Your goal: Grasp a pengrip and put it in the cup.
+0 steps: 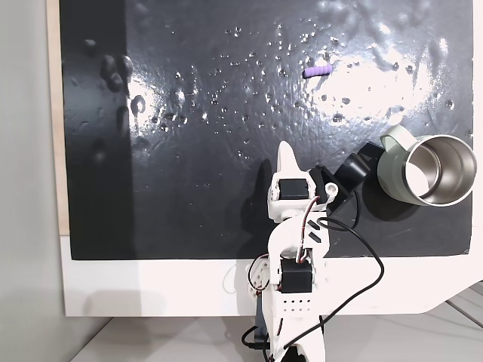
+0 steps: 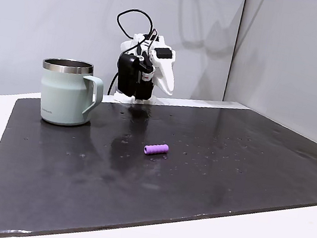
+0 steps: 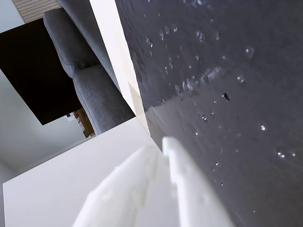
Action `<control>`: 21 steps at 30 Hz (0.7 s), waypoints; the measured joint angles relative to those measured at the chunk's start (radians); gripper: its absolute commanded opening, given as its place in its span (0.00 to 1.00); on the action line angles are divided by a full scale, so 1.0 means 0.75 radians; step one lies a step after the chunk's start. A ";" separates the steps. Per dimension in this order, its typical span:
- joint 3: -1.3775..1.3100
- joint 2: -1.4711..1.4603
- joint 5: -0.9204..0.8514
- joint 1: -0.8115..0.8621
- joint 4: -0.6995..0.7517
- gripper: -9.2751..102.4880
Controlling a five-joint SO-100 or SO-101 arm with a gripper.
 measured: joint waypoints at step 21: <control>-0.092 -0.031 -0.057 -0.025 0.151 0.08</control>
